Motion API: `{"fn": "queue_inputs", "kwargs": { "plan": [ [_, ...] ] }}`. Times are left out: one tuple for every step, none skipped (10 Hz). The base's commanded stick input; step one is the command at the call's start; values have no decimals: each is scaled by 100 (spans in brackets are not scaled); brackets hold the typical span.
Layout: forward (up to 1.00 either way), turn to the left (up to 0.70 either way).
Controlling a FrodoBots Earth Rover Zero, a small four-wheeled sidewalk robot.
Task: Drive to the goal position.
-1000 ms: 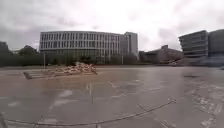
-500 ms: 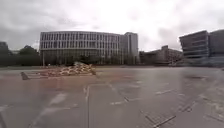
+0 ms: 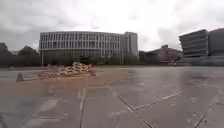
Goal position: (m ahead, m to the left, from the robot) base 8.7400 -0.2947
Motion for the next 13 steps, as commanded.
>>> {"fn": "queue_inputs", "kwargs": {
  "plan": [
    [70,0],
    [70,0],
    [70,0],
    [70,0],
    [70,0],
    [70,0],
    [70,0],
    [70,0],
    [70,0],
    [70,0],
    [70,0],
    [70,0],
    [70,0]
  ]
}}
